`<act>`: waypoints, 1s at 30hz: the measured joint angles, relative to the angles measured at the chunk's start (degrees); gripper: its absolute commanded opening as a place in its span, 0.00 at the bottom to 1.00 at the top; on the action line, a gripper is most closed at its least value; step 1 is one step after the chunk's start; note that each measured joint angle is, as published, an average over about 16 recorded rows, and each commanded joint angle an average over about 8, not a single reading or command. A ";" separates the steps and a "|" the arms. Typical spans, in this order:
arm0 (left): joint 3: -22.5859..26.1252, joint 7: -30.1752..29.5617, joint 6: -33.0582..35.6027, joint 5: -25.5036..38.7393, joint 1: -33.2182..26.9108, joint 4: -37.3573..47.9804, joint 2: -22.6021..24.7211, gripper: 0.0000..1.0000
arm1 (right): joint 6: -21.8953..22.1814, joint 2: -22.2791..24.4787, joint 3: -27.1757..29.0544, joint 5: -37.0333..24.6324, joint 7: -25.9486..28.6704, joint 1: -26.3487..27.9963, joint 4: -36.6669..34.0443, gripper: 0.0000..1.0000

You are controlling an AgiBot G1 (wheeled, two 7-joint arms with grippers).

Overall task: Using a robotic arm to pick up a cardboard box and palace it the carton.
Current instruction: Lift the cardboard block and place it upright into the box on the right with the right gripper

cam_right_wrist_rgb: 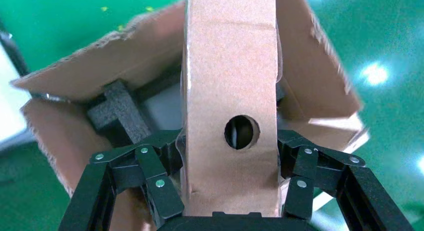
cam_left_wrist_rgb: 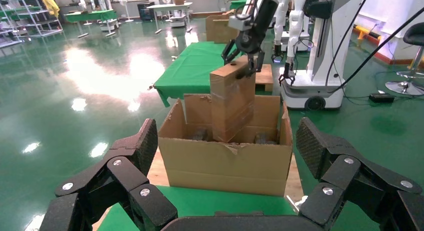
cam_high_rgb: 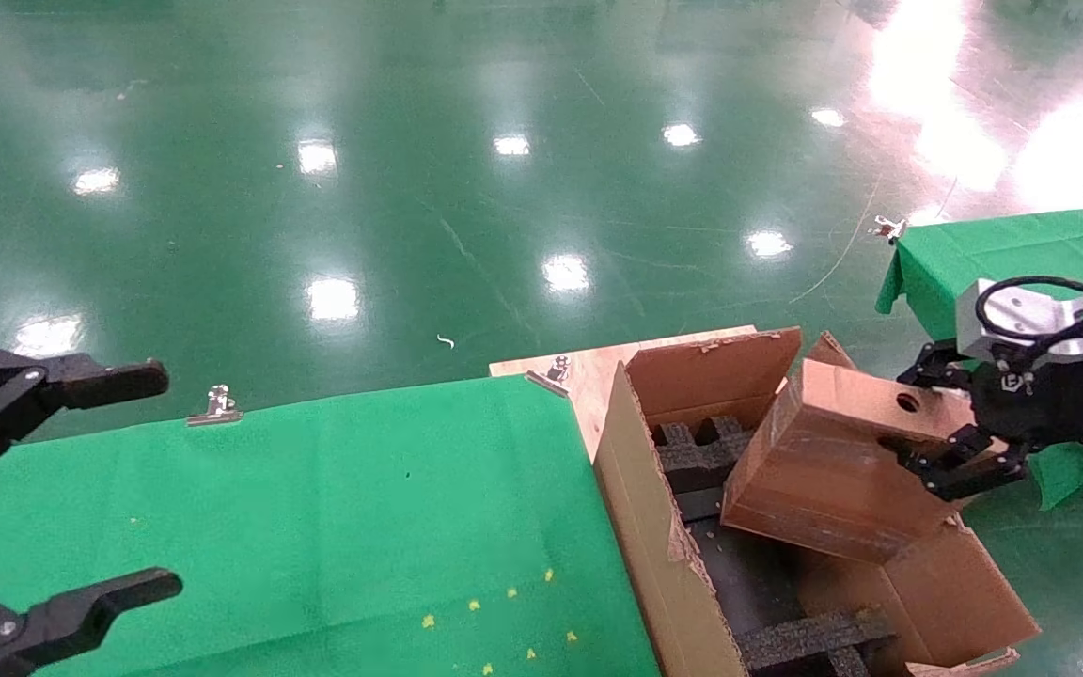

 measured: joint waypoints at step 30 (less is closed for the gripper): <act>0.02 0.02 -0.02 -0.02 0.00 0.02 -0.01 1.00 | 21.86 5.08 -5.01 -2.78 49.45 -9.23 13.91 0.00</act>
